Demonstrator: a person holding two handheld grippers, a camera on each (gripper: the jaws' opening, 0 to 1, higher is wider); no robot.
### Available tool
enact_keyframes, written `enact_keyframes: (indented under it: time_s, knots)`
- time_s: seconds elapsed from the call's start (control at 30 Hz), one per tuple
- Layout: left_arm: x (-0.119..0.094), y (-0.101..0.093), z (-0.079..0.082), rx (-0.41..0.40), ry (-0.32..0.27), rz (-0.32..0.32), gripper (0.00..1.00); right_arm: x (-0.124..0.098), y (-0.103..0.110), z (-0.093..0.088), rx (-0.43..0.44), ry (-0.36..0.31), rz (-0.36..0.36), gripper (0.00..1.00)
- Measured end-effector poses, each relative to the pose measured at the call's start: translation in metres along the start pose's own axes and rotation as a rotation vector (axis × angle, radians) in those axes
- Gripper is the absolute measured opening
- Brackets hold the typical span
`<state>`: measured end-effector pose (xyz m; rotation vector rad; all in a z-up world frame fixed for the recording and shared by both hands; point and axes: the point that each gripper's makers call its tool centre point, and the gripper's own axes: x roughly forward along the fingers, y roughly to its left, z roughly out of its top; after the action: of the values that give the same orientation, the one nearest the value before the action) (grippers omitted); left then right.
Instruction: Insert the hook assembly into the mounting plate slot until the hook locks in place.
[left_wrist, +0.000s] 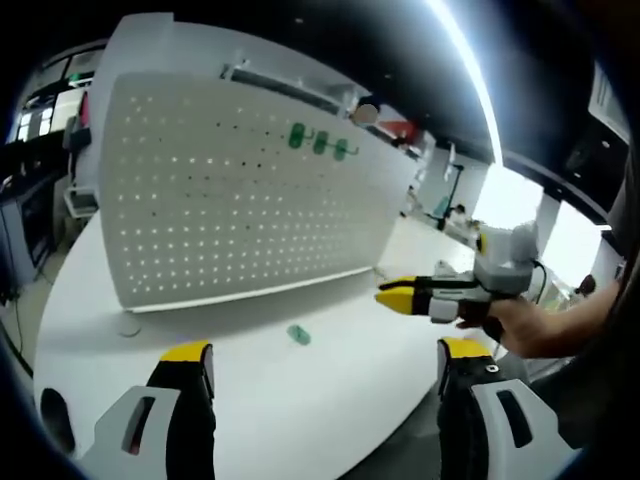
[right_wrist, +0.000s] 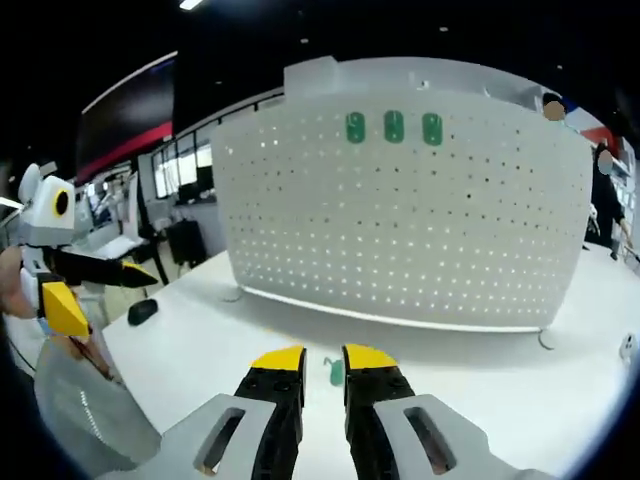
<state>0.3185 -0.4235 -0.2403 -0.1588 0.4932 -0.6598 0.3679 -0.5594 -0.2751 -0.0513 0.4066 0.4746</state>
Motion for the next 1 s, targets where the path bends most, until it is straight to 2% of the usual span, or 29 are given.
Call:
enact_keyframes:
  time_s: [0.3,0.63,0.8,1.0]
  knots:
    - [0.002,0.003,-0.006,-0.012,0.018,0.0,0.93,0.011,0.014,-0.026,-0.005,0.062,0.04,0.12]
    - [0.006,0.01,-0.011,-0.023,0.036,0.006,0.93,0.035,0.016,-0.042,-0.025,0.107,0.067,0.12]
    - [0.008,0.013,-0.019,-0.036,0.065,0.002,0.94,0.045,0.015,-0.048,-0.026,0.131,0.075,0.12]
    - [0.011,0.018,-0.038,-0.073,0.124,0.01,0.93,0.059,0.018,-0.057,-0.025,0.163,0.093,0.12]
